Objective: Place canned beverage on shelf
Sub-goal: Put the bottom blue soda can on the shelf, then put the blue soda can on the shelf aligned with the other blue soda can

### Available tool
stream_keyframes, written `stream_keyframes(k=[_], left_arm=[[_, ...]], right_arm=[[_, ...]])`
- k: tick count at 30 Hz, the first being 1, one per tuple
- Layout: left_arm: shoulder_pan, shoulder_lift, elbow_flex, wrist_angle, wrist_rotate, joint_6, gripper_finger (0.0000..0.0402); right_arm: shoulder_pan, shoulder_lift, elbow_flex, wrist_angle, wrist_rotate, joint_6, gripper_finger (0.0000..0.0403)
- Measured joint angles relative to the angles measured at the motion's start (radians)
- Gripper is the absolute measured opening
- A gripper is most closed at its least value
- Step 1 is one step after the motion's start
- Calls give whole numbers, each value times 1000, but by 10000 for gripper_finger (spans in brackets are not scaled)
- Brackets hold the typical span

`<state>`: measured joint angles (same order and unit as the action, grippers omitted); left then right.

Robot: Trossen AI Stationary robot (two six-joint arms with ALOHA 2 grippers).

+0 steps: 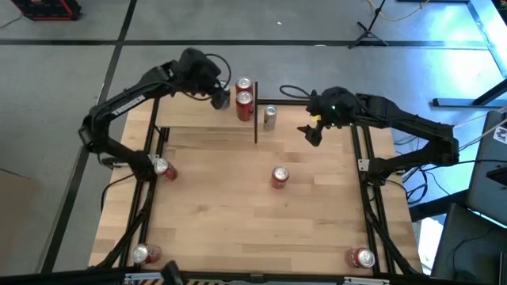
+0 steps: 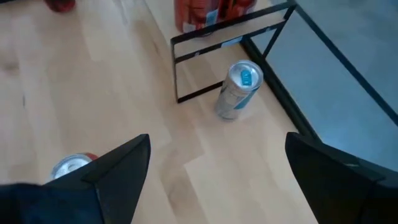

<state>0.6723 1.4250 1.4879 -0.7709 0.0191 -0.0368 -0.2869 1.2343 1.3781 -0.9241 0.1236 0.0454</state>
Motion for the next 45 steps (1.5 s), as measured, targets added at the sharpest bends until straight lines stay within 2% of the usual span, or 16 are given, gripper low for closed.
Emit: stream_keyframes(k=[5, 21, 30, 38, 45], left_arm=[[35, 46, 0, 55, 67, -3, 211], [48, 91, 0, 68, 76, -21, 213], [47, 91, 0, 67, 72, -32, 267], [47, 85, 0, 68, 71, -31, 298], [45, -26, 0, 58, 73, -31, 306]], right_arm=[[-46, 8, 0, 8, -50, -43, 362], [-67, 14, 0, 53, -91, -124, 362], [-67, 25, 0, 58, -91, -124, 362], [-67, 41, 0, 61, -117, -122, 362], [-70, 54, 0, 94, -101, -125, 362]])
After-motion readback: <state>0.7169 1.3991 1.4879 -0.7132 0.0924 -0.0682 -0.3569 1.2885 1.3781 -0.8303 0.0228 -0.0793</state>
